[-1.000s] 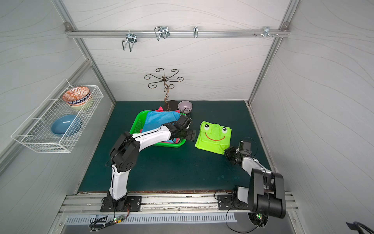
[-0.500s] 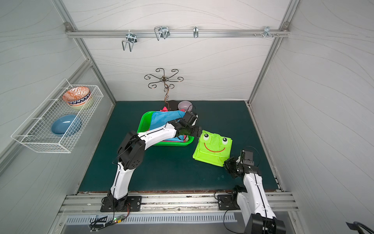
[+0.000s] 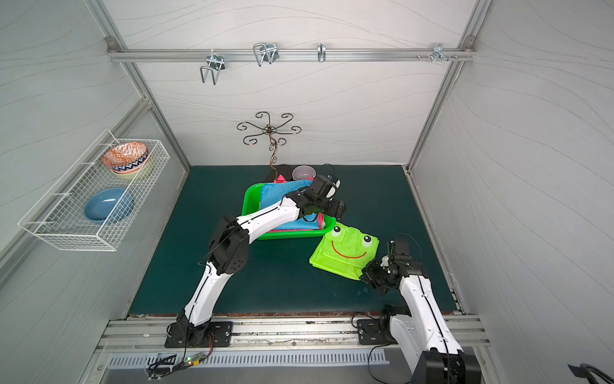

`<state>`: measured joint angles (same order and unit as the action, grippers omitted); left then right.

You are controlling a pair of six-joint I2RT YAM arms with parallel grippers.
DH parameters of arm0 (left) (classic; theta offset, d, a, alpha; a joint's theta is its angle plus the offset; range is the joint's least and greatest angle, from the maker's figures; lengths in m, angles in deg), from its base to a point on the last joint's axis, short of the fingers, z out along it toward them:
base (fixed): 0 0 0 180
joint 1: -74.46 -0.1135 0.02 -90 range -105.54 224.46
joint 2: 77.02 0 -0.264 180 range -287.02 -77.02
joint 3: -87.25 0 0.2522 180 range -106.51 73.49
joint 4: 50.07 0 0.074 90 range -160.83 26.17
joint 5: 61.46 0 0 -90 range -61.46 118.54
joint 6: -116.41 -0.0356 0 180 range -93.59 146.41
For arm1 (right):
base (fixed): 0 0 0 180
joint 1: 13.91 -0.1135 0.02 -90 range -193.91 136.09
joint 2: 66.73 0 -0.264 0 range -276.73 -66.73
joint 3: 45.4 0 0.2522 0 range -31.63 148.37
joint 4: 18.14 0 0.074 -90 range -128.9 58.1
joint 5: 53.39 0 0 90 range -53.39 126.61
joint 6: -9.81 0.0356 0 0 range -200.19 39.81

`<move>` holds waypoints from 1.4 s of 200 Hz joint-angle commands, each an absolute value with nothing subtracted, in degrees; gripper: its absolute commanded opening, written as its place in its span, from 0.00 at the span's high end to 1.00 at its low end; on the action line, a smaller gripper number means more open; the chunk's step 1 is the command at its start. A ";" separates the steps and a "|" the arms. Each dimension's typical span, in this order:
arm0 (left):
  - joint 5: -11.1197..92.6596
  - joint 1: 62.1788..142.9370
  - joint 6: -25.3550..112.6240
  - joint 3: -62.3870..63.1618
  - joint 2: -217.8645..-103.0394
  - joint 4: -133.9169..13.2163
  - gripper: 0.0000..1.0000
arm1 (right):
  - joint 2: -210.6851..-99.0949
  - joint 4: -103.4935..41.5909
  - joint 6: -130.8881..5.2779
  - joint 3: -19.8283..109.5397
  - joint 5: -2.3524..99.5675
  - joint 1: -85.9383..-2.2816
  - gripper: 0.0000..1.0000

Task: Put the folded raincoat in the basket
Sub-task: Move the basket to the center of the board, then adjust the basket at the center of the board.

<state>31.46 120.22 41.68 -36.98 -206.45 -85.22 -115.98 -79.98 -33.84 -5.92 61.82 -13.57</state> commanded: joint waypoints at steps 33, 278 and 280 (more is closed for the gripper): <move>27.73 119.99 42.88 -17.89 -187.54 -81.90 0.12 | -120.85 -90.80 -43.67 -2.99 61.12 -15.22 1.00; 35.36 121.40 53.48 -1.31 -192.36 -72.37 0.16 | -125.93 -78.78 -47.23 13.57 55.60 -7.20 0.25; 35.58 121.04 53.48 -1.44 -192.45 -72.36 0.16 | -126.13 -78.58 -47.34 13.50 55.60 -7.33 0.25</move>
